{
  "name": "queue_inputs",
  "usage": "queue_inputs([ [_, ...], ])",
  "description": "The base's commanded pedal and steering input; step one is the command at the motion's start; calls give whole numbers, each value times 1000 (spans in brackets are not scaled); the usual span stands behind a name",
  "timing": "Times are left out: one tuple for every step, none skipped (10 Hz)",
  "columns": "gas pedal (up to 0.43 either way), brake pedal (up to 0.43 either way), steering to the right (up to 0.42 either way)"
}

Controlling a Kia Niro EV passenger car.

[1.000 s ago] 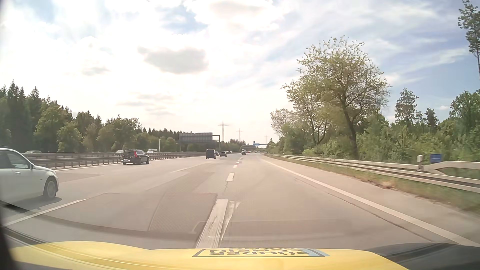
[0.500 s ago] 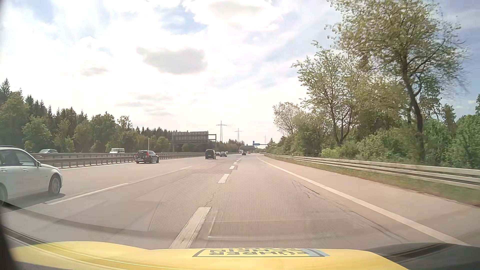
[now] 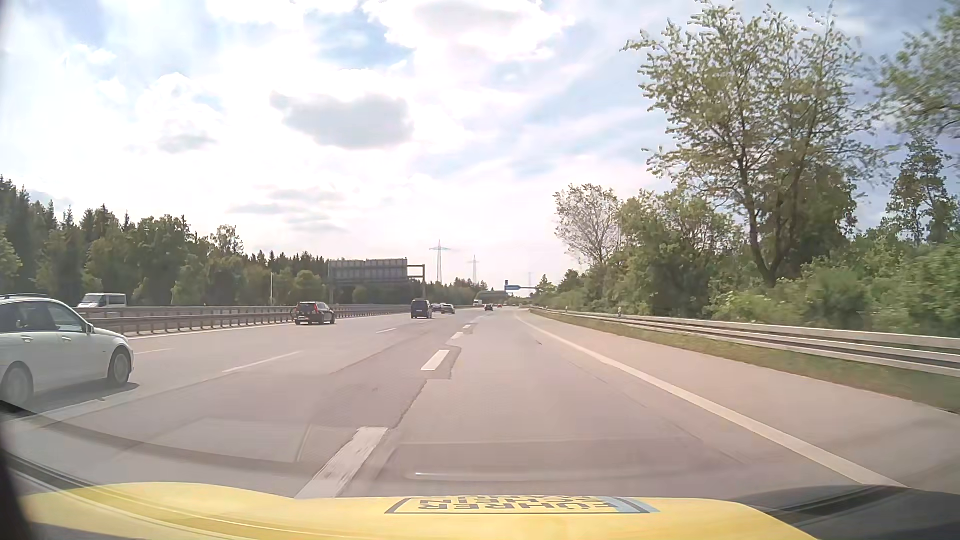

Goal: Follow the waypoints while adhering to traffic rules and regulations

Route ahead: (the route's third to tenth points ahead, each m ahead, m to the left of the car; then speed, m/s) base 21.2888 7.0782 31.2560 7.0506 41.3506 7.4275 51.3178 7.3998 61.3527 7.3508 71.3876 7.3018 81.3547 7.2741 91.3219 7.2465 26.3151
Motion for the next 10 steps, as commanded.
queue_inputs([
  [0, 0, 1],
  [0, 0, 0],
  [0, 0, 0],
  [0, 0, 1],
  [0, 0, 1],
  [0, 0, 0],
  [0, 0, 1],
  [0, 0, 1],
  [0, 12, 1],
  [0, 30, 1],
])
